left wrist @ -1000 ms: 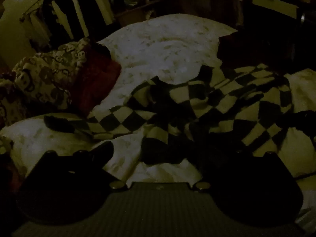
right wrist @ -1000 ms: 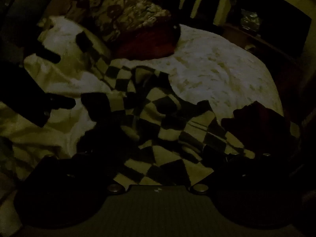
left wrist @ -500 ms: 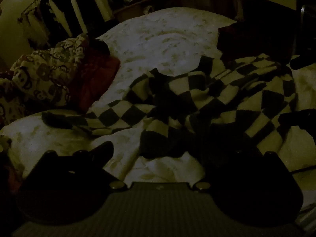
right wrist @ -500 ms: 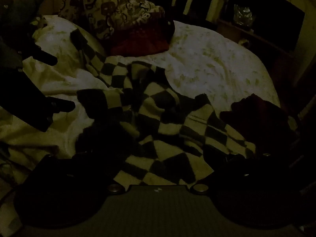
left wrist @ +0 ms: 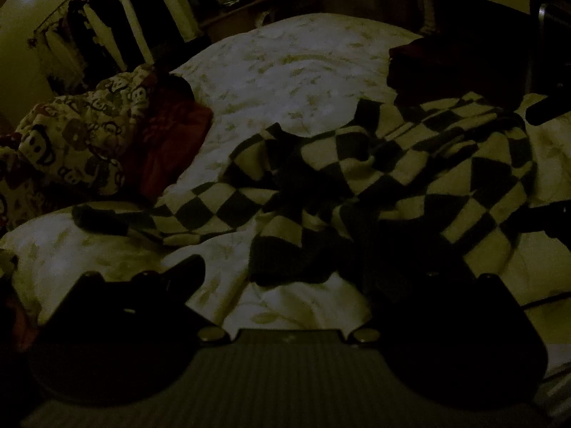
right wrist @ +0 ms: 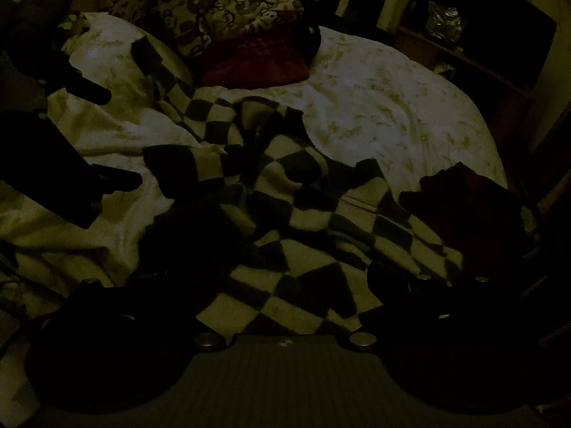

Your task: Fold small clothes

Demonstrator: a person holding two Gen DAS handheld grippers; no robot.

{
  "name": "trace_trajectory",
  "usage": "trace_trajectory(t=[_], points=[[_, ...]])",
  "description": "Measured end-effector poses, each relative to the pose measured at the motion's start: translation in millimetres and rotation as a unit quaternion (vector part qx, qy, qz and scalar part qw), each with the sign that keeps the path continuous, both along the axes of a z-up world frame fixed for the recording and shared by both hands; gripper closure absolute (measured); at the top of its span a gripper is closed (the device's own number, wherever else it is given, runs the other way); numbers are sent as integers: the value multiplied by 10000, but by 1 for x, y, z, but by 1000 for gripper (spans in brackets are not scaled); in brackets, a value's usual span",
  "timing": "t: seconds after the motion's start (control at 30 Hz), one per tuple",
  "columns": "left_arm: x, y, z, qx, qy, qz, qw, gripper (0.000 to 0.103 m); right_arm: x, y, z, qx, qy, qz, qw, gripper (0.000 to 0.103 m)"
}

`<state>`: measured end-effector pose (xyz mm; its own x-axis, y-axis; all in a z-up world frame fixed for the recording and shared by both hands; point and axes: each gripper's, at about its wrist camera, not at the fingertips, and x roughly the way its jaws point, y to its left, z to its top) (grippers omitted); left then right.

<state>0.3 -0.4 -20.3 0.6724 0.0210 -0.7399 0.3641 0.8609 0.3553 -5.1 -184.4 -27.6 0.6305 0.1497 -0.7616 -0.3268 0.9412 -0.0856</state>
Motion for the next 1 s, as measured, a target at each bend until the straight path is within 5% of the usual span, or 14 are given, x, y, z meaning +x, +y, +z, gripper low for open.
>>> trace_trajectory(t=[1.0], points=[[2,10,-7,15,3,-65,10000,0,2,3,-5,-49,-4,-7,10000,0]])
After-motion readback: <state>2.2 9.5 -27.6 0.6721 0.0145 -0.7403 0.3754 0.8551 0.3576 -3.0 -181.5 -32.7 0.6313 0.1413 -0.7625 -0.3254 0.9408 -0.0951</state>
